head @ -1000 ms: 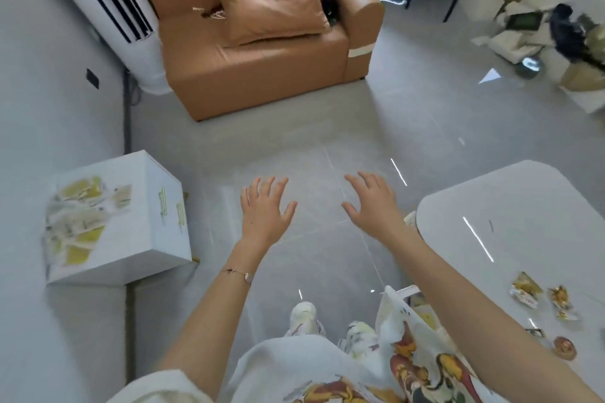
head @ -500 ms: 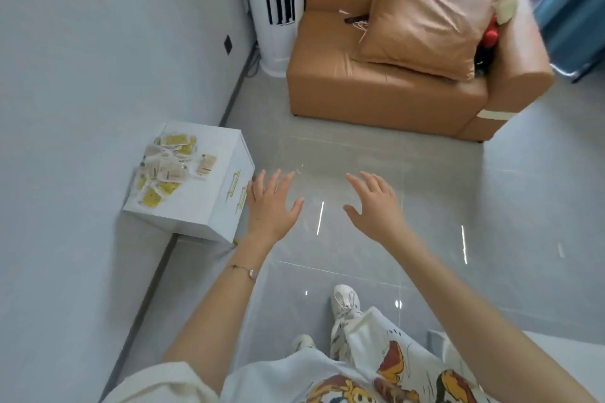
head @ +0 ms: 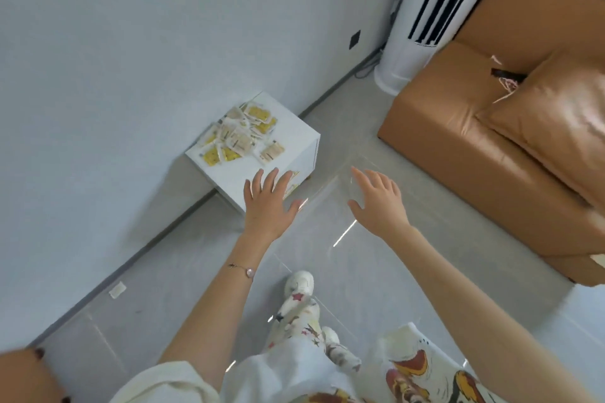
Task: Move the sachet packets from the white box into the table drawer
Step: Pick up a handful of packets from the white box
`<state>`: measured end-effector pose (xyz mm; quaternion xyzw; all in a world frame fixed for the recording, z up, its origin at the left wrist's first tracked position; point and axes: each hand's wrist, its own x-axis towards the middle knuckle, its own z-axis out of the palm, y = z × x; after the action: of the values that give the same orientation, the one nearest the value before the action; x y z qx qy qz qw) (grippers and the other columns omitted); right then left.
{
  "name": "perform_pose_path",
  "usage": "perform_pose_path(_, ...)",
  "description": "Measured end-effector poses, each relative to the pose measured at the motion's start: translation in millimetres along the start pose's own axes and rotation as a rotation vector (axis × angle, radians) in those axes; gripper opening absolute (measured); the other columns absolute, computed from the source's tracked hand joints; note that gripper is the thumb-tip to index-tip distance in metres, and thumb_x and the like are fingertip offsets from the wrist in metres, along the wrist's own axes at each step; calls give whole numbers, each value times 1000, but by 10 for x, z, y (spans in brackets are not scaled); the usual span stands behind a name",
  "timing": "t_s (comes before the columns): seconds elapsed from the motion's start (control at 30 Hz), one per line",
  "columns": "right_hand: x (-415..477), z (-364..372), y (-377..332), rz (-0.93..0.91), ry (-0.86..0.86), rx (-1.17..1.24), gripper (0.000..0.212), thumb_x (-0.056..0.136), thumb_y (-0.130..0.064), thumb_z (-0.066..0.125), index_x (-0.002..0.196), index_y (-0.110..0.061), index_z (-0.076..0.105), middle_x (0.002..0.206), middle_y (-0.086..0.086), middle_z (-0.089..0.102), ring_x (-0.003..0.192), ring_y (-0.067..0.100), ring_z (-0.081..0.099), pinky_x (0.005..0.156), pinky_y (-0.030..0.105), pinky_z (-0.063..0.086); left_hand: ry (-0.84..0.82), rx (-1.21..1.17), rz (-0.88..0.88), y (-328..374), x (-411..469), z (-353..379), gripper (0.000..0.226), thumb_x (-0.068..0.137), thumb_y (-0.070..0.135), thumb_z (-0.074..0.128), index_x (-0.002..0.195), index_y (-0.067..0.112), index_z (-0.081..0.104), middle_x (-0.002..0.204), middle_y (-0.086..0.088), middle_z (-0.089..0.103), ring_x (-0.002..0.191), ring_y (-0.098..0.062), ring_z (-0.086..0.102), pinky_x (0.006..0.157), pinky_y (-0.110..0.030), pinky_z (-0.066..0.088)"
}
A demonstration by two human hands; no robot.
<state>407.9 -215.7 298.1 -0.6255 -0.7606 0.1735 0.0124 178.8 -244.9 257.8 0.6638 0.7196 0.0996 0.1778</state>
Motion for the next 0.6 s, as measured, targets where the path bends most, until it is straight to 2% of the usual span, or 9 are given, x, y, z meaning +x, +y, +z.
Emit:
perform_pose_path(0.17,1060,-9,-188,-67,3,36,69,93,-33,55,152,-25,22,150,5,35,140,28,27,116,39,18,81,-14,-122,-407,582,-11,60,94,48,49,148,28,33,157,-1,28,147,-29,11,118,-51,7)
perform_pose_path(0.33,1905,60,-350,-122,-57,38,70,92,-35,56,152,-27,21,149,2,36,138,26,29,114,38,20,82,-29,-235,-830,1131,-67,59,93,46,53,147,27,36,155,-2,32,146,-30,14,117,-53,12)
perform_pose_path(0.6,3228,103,-717,-209,-166,-13,69,94,-38,54,152,-26,19,150,4,35,138,29,30,113,40,22,57,-67,-443,-1462,1909,-228,60,93,47,51,148,29,33,155,-2,32,146,-31,15,117,-50,10)
